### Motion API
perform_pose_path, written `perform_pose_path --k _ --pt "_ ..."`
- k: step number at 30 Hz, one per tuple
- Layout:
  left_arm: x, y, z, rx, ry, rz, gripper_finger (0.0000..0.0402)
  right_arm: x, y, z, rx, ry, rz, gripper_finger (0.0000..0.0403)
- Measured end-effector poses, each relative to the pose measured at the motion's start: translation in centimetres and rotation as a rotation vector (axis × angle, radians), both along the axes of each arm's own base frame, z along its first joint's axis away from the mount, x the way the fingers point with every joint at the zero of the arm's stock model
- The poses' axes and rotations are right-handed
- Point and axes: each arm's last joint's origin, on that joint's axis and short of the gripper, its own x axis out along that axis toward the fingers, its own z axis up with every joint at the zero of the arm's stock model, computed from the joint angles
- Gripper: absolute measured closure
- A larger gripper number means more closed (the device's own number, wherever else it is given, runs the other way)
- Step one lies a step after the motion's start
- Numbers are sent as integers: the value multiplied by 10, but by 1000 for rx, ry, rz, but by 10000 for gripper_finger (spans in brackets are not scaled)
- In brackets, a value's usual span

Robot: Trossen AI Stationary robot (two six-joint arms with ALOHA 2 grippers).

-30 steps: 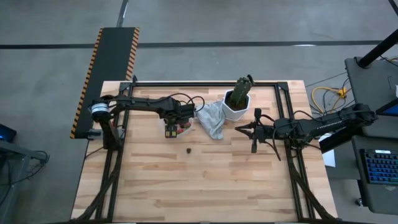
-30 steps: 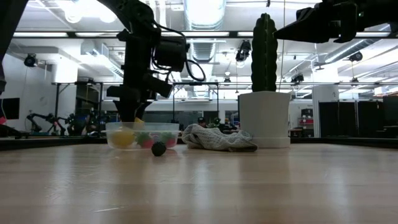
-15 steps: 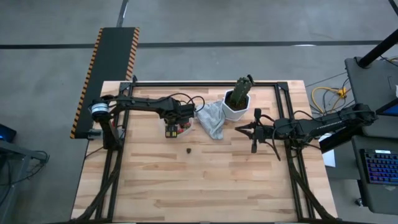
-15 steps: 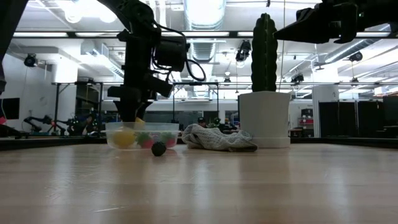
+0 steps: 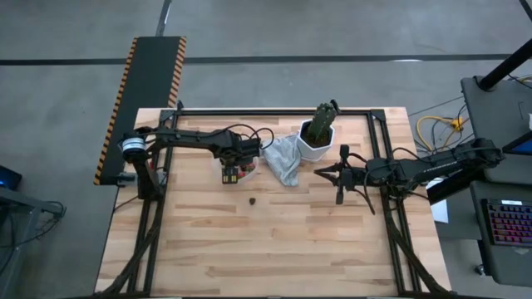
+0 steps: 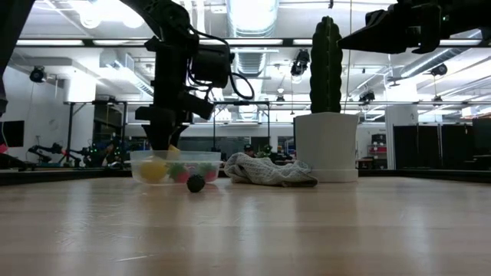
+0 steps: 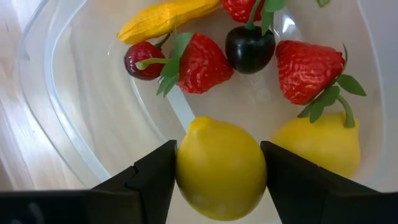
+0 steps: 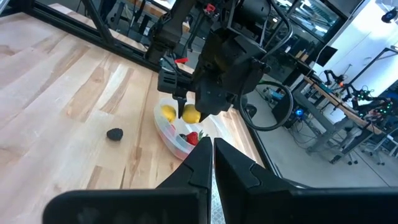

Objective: Pick and placing Produce into tupperware
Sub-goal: Put the yellow lemon into the transparent container, then put the blackberry into the transparent container

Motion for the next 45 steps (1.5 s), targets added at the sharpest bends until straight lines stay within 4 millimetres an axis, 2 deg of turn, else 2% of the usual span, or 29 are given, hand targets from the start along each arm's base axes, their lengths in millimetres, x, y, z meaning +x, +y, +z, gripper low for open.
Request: perform_pose_path --k 4,12,16,22,25,33,40,45 --pt "0 0 0 0 -4 21 178 0 0 0 0 0 -1 394" --pt "0 0 0 -4 -5 32 121 0 0 0 0 0 0 394" --pt "-3 -2 2 -11 27 30 115 0 0 0 0 0 -1 394" --pt "1 -9 21 78 79 12 114 0 0 0 -2 0 -2 394" --pt "8 -16 31 92 44 -11 114 0 -1 0 -7 0 -20 394" --pt "21 -62 36 102 -13 -185 114 0 -1 0 -8 -1 -25 394" --pt "32 -114 38 178 -99 -492 114 0 -1 0 -8 -1 -25 394" --pt "40 -135 38 203 -203 -615 114 0 -1 0 -5 -2 -26 394"
